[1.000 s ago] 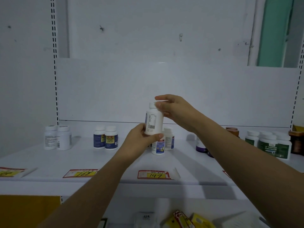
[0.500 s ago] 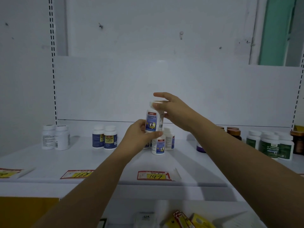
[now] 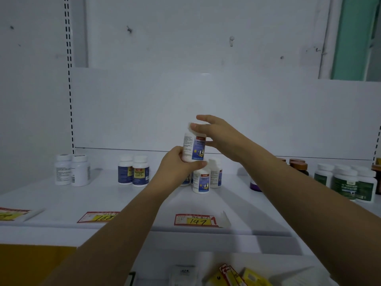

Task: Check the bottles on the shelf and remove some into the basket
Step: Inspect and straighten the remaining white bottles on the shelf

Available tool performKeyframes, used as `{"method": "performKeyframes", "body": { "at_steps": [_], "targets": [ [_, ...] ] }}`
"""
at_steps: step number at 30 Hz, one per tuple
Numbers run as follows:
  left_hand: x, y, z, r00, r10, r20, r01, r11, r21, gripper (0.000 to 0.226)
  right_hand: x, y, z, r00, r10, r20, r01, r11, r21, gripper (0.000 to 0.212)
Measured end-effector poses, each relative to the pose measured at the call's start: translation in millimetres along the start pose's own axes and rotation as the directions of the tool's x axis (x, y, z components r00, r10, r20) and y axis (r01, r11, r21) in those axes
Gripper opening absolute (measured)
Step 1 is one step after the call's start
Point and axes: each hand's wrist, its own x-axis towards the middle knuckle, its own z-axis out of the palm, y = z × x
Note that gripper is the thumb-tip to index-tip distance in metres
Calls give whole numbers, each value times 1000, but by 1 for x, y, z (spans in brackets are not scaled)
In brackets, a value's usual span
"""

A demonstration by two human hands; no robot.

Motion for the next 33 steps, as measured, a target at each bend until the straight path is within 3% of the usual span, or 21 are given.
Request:
{"method": "performKeyframes", "body": {
  "at_steps": [4,9,12,15,22,27,30,33],
  "targets": [
    [-1,0,1,1000,-10,-7,10,1000,-3,44,-1,-1,1,997,-27,-66,19,992,-121,60],
    [-2,0,-1,996,-38,82,42,998,-41,50,-2,0,-3,999,-31,-28,30,999,-33,46],
    [-2,-1,0,999,-26,38,28,999,-44,50,-3,0,-1,1000,-5,1,5,1000,7,49],
    [-1,0,4,999,-30,-25,29,998,-49,52,-1,1,0,1000,7,-27,-9,997,-79,58],
    [2,-5,1,999,-49,24,50,996,-76,54,-1,2,-5,999,-41,-34,40,999,-32,42],
    [0,-9,2,999,-3,-49,-2,994,-109,50,-6,4,0,999,-25,34,26,999,-39,51],
    [3,-11,2,996,41,-82,-50,991,-121,51,-11,3,5,991,-133,-29,128,984,-123,51],
    [12,-6,-3,976,127,-175,-158,972,-176,52,-23,1,15,906,-402,-131,369,903,-222,48]
  ]
}}
